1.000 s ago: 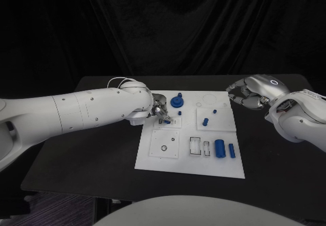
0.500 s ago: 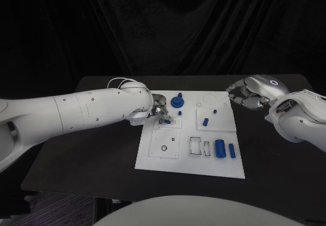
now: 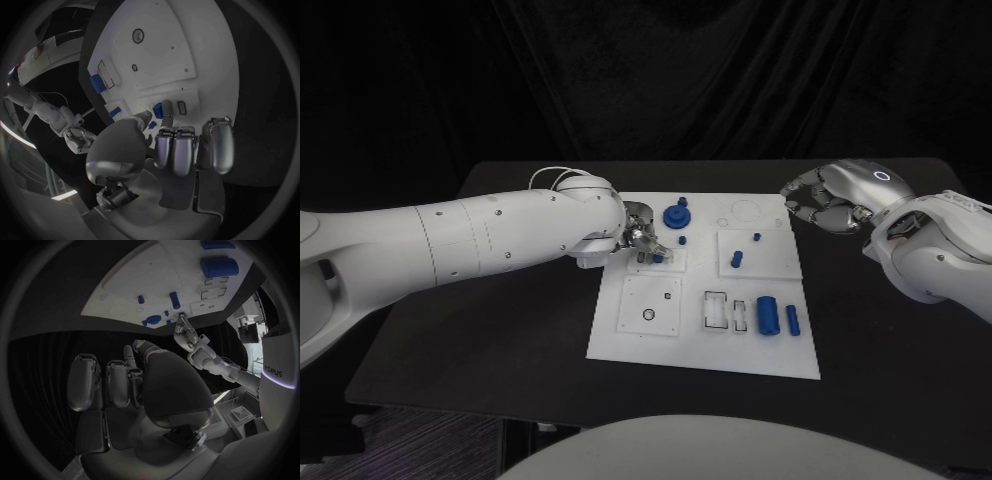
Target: Assemble the parts on the task board
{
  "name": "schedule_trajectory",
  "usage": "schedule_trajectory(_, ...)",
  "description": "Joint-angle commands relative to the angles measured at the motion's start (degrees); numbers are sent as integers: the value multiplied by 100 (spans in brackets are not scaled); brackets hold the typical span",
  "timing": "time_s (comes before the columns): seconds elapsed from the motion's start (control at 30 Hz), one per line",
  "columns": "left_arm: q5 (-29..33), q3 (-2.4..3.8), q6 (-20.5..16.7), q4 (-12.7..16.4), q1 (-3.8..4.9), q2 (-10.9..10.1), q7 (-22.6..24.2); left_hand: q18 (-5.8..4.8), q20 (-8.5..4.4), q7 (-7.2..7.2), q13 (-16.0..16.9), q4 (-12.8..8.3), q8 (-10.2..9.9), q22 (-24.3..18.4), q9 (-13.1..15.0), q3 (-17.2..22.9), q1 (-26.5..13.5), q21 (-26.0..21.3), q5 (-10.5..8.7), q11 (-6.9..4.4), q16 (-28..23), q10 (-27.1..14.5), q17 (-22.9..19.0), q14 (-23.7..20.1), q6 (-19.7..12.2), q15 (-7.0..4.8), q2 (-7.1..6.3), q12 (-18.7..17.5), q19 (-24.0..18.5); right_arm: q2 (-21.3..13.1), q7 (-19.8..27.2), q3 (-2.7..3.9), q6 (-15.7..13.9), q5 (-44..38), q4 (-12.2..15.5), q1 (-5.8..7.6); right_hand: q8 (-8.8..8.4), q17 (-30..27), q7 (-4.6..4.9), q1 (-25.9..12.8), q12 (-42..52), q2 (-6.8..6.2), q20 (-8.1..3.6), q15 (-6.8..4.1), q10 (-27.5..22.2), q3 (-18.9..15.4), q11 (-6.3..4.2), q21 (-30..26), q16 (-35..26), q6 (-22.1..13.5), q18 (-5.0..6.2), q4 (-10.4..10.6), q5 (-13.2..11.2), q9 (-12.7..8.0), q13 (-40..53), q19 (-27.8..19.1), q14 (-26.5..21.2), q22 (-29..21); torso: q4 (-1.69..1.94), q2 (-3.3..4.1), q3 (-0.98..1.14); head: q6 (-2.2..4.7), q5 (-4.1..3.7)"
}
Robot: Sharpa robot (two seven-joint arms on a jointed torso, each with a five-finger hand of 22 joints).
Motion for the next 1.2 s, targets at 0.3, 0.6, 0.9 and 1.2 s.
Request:
schedule_trajectory(0.3,10,-16,33,2,-55,-30,-83,-43,55,28,1506,193,-41,961,-31,-427,-282,-27,-224,51,15,599,1509,605,26,52,113,15,18,-11,-89,4,47,-19,4,-14,-25,485,10,-53,-17,-15,7,12,452,29,-2,-31,-16,34,-74,-4,26,-9,1380,95,384,1073,-1,1,1,-1,4)
schedule_trajectory(0.6,-55,-16,-572,154,-58,-159,233,-73,14,-45,1506,199,265,1042,383,-852,-517,87,-368,-10,15,599,1509,605,95,2,277,15,115,-31,-81,4,35,-19,14,-17,-25,485,10,-53,-17,-15,7,12,452,29,-2,-31,-16,34,-74,-4,26,-9,1380,95,384,1073,-4,-1,-2,-1,9)
schedule_trajectory(0.9,-735,-14,-1408,567,53,-471,650,-110,-69,-148,1506,72,833,1134,1142,-1074,181,215,307,-101,15,599,1509,605,-78,-81,340,15,222,-68,-84,4,28,-19,22,-17,-25,485,10,-53,-17,-15,7,12,452,29,-2,-31,-16,34,-74,-4,26,-9,1380,95,384,1073,-1,-2,0,-1,-1)
schedule_trajectory(1.2,-912,-15,-907,616,468,-686,673,-124,-85,-170,1506,5,926,1168,1292,-1101,624,258,474,-118,15,599,1509,605,-150,-94,354,15,248,-58,-96,4,29,-19,0,-17,-27,472,9,-62,-25,-20,7,13,443,33,-2,-44,-31,34,-71,-5,25,-11,1372,91,381,1069,-4,-5,3,-1,39)
